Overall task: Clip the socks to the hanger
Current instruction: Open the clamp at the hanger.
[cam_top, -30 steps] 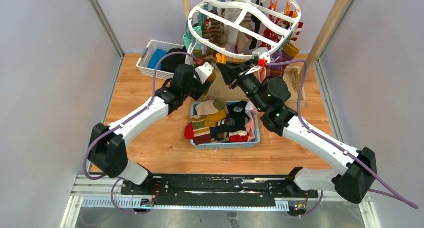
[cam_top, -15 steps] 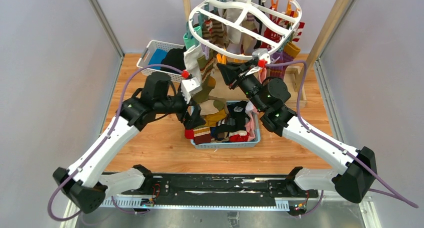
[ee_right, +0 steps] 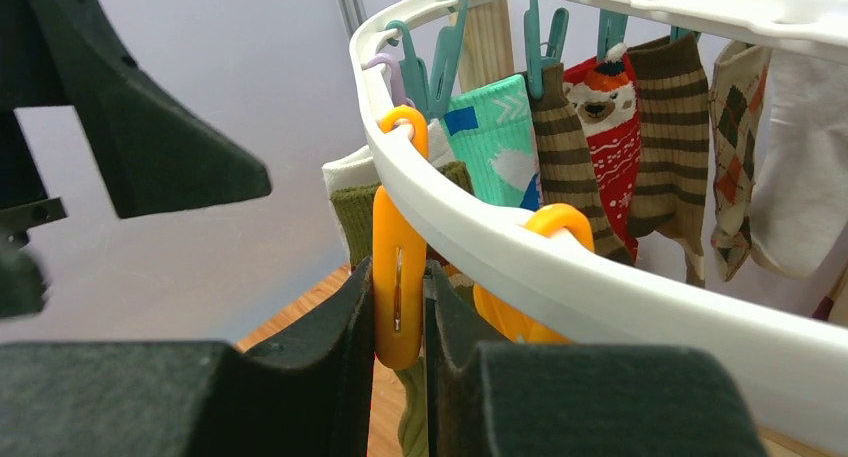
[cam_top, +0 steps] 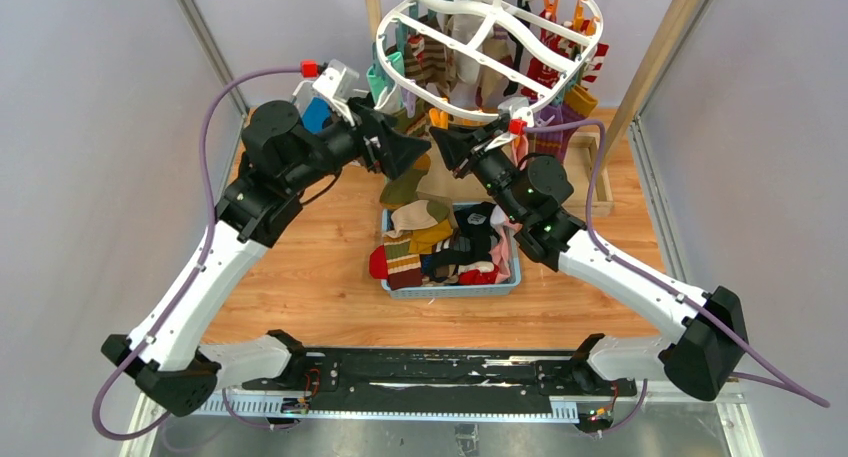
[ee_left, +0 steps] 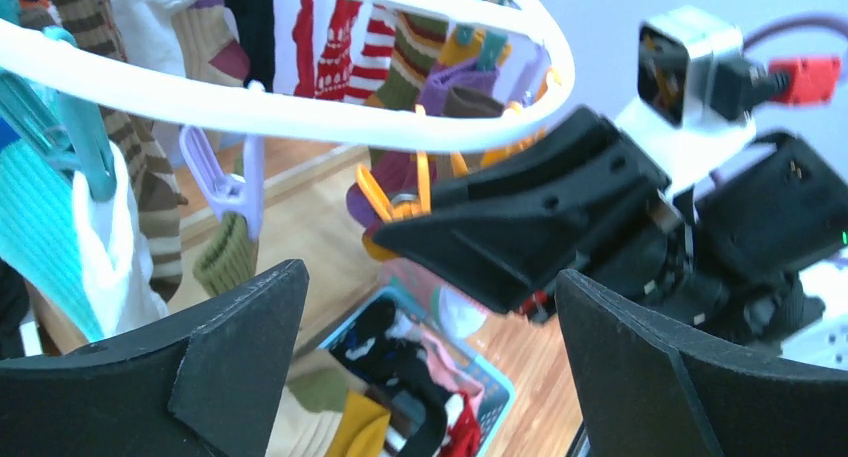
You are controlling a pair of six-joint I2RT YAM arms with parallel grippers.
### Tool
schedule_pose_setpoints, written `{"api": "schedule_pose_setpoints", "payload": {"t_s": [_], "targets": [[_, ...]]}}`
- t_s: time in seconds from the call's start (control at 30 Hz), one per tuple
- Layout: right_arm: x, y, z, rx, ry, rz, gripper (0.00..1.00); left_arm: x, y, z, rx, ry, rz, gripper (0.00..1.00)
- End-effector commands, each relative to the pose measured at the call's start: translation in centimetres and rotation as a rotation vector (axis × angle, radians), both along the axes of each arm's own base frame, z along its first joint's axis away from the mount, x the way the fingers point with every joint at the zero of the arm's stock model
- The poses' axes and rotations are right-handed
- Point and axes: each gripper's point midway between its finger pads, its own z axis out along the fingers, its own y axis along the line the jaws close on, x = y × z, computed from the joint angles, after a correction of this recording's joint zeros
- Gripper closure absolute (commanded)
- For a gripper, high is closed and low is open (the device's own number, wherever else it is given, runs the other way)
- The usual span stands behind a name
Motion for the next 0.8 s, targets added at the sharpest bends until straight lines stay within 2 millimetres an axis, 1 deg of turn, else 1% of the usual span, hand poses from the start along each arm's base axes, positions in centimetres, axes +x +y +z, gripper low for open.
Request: {"api": "schedule_pose_setpoints", "payload": {"t_s": [0.0,0.1,0.2,0.33,0.5,0.67,0.77], "targets": [[-1.2,1.8,-0.7,-0.018,0.005,0.078,1.0,2.5,-0.2,2.6,-0.116,0.038,0.092,0.03],[-1.1,2.0,-0.7,-0.017,0.007,0.08,1.0,3.7,-0.6,2.4,-0.109,0.083,0.118,0.07],[-0.8,2.1,-0.7,-0.015,0.011,0.073,1.0,4.3,-1.0,1.8,-0.106,0.123,0.118,0.1],[-0.5,2.4,-0.5,-0.005,0.013,0.069,1.0,4.5,-1.5,1.2,-0.111,0.165,0.114,0.13],[-0.3,3.0,-0.3,0.0,0.014,0.08,1.0,5.0,-1.9,-0.1,-0.108,0.211,0.116,0.2],[-0.4,3.7,-0.4,-0.004,0.016,0.093,1.0,5.5,-2.3,0.2,-0.116,0.207,0.107,0.25],[-0.4,3.9,-0.4,-0.004,0.016,0.095,1.0,5.9,-2.7,0.0,-0.113,0.216,0.108,0.29]]}}
